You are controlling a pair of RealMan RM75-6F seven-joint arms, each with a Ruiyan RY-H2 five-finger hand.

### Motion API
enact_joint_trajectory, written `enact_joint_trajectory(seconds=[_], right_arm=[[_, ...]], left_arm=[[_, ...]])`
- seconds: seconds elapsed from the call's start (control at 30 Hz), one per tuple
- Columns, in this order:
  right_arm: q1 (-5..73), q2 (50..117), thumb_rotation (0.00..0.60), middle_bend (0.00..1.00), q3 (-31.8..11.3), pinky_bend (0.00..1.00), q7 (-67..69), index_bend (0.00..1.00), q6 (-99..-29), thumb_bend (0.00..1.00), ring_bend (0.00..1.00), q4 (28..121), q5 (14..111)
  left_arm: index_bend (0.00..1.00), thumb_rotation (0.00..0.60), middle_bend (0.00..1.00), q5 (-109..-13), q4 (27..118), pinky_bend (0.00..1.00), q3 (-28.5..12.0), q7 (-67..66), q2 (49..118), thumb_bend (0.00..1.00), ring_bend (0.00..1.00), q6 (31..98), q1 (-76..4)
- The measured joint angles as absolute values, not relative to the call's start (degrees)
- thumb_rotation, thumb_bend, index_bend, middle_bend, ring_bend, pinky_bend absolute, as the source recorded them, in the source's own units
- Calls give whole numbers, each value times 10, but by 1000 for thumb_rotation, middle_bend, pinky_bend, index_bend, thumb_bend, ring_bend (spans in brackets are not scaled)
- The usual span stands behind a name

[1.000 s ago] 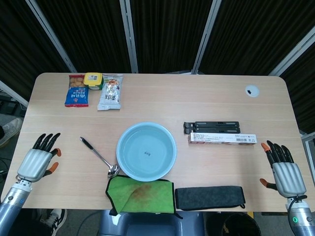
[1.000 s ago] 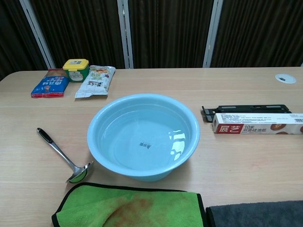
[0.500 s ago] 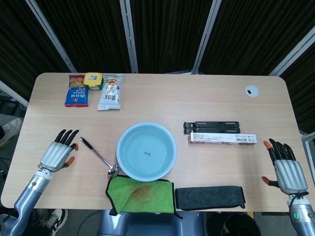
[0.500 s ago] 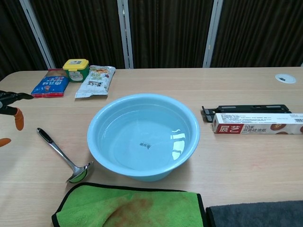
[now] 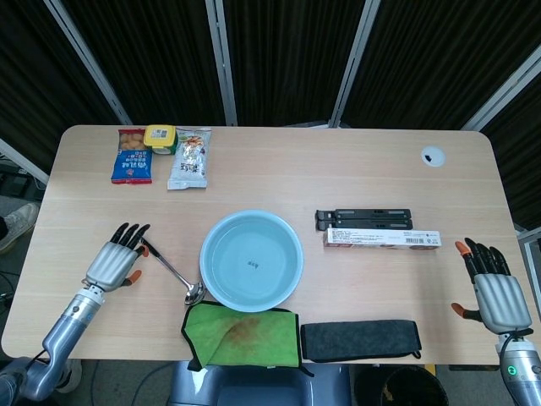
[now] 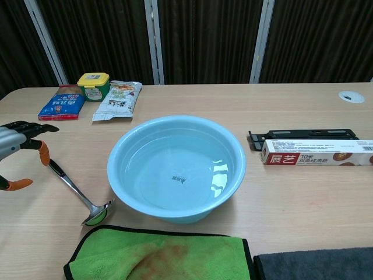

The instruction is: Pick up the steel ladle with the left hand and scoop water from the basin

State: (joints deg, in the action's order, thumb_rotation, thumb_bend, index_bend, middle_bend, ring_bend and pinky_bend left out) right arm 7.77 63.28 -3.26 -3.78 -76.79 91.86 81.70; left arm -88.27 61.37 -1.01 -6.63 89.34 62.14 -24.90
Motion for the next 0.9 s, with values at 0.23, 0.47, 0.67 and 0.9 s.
enact_joint_trajectory(seconds=[0.23,0.47,0.67,0.9], right_arm=[[79,631,600,0,-30,0,-35,0,-766,0,0,919,821],[77,629,600,0,-27,0,-32,0,-770,0,0,919,827],[74,624,600,0,-28,0,-22,0,-778,0,0,921,829],[77,624,600,0,-29,0,-21,0,-771,0,0,917,827]], left_arm=[[439,600,0,-891,580,0,-4,-45,919,295,0,628,-257],[456,600,0,-899,536,0,2,-16,952,295,0,623,-272],[463,600,0,-898,517,0,4,-17,965,295,0,613,-279],[460,600,0,-890,500,0,3,-15,983,298,0,603,-288]])
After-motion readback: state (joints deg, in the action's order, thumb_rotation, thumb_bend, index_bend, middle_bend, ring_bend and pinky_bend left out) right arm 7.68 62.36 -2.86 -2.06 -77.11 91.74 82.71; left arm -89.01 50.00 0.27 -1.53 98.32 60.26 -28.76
